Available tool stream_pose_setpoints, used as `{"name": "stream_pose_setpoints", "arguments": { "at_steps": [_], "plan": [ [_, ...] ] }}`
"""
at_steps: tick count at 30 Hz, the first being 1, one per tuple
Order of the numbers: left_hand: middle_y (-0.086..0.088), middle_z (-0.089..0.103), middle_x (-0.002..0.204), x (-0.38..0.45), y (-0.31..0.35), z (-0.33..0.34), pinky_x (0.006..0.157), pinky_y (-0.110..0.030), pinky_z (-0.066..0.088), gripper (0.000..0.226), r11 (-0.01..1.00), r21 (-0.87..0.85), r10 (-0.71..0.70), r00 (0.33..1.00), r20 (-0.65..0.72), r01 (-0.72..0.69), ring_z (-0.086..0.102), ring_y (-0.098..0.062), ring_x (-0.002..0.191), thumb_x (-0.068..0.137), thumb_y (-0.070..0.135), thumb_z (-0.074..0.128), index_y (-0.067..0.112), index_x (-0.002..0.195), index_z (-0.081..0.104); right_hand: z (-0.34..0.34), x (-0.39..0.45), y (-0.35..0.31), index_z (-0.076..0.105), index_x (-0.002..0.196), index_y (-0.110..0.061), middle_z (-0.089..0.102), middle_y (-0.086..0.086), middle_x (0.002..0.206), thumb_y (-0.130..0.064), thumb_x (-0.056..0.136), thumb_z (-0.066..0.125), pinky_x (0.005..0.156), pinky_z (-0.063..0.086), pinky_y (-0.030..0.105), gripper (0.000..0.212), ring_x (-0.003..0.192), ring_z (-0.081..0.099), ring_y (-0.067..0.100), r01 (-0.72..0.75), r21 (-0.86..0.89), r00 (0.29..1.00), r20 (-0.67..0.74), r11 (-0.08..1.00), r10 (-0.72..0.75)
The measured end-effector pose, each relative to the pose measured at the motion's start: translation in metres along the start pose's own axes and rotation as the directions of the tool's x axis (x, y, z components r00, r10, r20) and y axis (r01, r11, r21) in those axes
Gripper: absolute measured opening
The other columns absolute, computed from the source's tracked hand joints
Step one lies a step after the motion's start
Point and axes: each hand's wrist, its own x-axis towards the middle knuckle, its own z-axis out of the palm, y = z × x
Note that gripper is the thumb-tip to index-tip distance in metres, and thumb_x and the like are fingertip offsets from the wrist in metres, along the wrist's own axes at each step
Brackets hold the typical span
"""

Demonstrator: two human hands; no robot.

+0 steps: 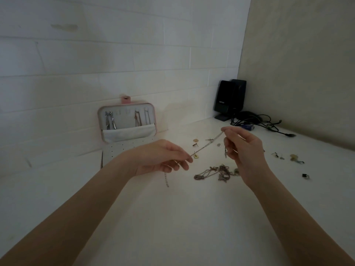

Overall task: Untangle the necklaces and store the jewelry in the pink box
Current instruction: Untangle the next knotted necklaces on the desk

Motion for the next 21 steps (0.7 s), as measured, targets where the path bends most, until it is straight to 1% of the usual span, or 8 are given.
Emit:
{"name": "stream_pose_setpoints", "arguments": {
  "at_steps": [3,5,7,9,11,13,17,21],
  "plan": [
    [0.0,0.067,0.078,0.001,-0.004,-0.002,0.057,-0.014,0.045,0.013,1.0,0.018,0.01,1.0,-0.029,-0.01,0.056,-0.006,0.063,0.091,0.01,0.055,0.007,0.095,0.067,-0.003,0.0,0.0,0.07,0.088,-0.007,0.05,0.0,0.055,-0.008,0.089,0.058,0.051,0.028,0.025,0.012,0.049,0.036,0.011,-0.013,-0.091,0.997,0.077,0.996,0.02],
    [-0.003,0.069,0.092,0.005,-0.005,0.0,0.072,-0.018,0.049,0.012,0.99,0.128,0.062,0.994,-0.086,-0.051,0.061,-0.01,0.08,0.09,0.011,0.058,0.011,0.099,0.066,0.002,-0.002,0.001,0.071,0.087,-0.008,0.051,0.0,0.054,-0.009,0.088,0.06,0.049,0.029,0.022,0.011,0.048,0.037,0.01,-0.009,-0.226,0.977,0.208,0.974,0.057],
    [0.001,0.067,0.106,0.008,-0.003,0.005,0.087,-0.025,0.047,0.014,0.954,0.279,0.153,0.978,-0.145,-0.108,0.061,-0.011,0.097,0.088,0.016,0.062,0.018,0.101,0.066,0.01,-0.006,0.003,0.072,0.082,-0.012,0.051,-0.003,0.049,-0.01,0.086,0.062,0.046,0.028,0.019,0.011,0.044,0.036,0.009,0.074,-0.377,0.942,0.329,0.923,0.058],
    [0.003,0.067,0.106,0.01,0.0,0.01,0.09,-0.028,0.046,0.014,0.955,0.234,0.222,0.964,-0.143,-0.185,0.061,-0.011,0.101,0.086,0.019,0.065,0.02,0.1,0.065,0.019,-0.009,0.007,0.072,0.078,-0.018,0.05,-0.01,0.042,-0.013,0.085,0.066,0.046,0.029,0.014,0.01,0.04,0.036,0.004,0.25,-0.503,0.898,0.44,0.827,-0.004],
    [0.0,0.069,0.102,0.011,0.001,0.012,0.086,-0.024,0.047,0.015,0.98,0.064,0.193,0.971,-0.138,-0.186,0.062,-0.012,0.096,0.085,0.023,0.066,0.019,0.099,0.065,0.026,-0.012,0.011,0.073,0.082,-0.015,0.05,-0.013,0.04,-0.016,0.084,0.067,0.047,0.032,0.01,0.006,0.039,0.044,0.003,0.396,-0.562,0.852,0.52,0.726,-0.062],
    [-0.001,0.068,0.092,0.011,-0.001,0.01,0.075,-0.017,0.049,0.013,0.991,-0.029,0.129,0.984,-0.121,-0.134,0.062,-0.008,0.085,0.086,0.021,0.064,0.016,0.098,0.065,0.028,-0.013,0.014,0.073,0.083,-0.009,0.051,-0.013,0.046,-0.015,0.083,0.069,0.052,0.036,0.01,0.008,0.044,0.047,0.002,0.464,-0.569,0.83,0.547,0.679,-0.109],
    [0.0,0.067,0.083,0.01,-0.008,0.008,0.068,-0.015,0.049,0.01,0.997,-0.08,0.017,1.0,0.002,-0.017,0.063,-0.008,0.078,0.087,0.017,0.062,0.011,0.094,0.066,0.029,-0.013,0.017,0.071,0.076,-0.015,0.059,-0.008,0.057,-0.013,0.078,0.072,0.055,0.038,0.013,0.003,0.052,0.049,0.003,0.478,-0.538,0.817,0.563,0.695,-0.126],
    [0.001,0.068,0.075,0.01,-0.01,0.006,0.063,-0.013,0.049,0.008,0.987,-0.161,0.01,1.0,-0.009,-0.011,0.063,-0.005,0.07,0.086,0.011,0.062,0.009,0.092,0.067,0.027,-0.013,0.015,0.067,0.078,-0.021,0.061,-0.009,0.062,-0.011,0.077,0.073,0.058,0.043,0.017,0.013,0.056,0.052,0.002,0.432,-0.514,0.819,0.568,0.741,-0.083]
  ]
}}
